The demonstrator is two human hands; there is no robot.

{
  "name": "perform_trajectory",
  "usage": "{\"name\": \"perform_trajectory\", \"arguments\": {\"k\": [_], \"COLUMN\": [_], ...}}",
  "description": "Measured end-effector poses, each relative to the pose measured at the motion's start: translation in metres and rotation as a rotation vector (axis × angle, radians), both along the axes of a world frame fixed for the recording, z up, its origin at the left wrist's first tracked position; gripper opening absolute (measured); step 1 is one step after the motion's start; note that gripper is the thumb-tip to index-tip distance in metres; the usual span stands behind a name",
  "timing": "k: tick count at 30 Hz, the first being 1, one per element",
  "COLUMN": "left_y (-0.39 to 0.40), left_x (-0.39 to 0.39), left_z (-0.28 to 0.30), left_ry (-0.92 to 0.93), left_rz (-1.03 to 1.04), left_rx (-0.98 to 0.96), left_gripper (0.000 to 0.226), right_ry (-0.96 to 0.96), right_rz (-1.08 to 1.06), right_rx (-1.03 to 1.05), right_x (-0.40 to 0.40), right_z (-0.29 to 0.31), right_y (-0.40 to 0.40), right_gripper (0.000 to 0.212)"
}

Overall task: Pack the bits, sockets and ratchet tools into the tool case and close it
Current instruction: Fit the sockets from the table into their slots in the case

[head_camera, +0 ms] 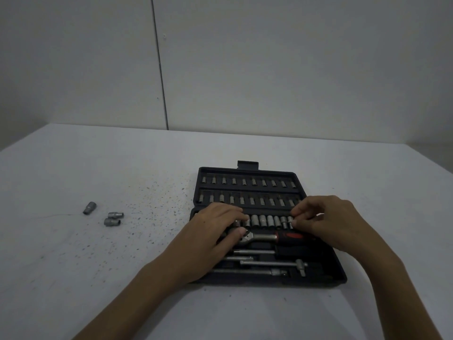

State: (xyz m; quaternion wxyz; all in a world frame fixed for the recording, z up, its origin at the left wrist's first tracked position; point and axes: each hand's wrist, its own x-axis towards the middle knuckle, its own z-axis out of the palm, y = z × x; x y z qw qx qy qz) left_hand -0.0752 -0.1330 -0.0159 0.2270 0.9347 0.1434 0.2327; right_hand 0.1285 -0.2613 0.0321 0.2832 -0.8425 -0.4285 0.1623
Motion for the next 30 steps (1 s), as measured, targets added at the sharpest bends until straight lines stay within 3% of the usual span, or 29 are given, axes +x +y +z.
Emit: {"name": "perform_trajectory", "arguments": {"k": [18, 30], "left_y": [0.000, 0.022], "left_x": [0.001, -0.058], "left_z": [0.002, 0.001], "left_ry": [0.006, -0.077], "left_rz": [0.031, 0.326], "left_rx": [0.051, 0.052], "left_gripper": [0.032, 0.042], "right_ry": [-0.202, -0.244], "right_rz": [0.148, 0.425], "right_rx": [-0.008, 0.135], "right_x": [-0.010, -0.083], "right_z": [-0.003, -0.003], "right_y": [0.003, 0.043], "right_gripper": [0.020, 0.006]}}
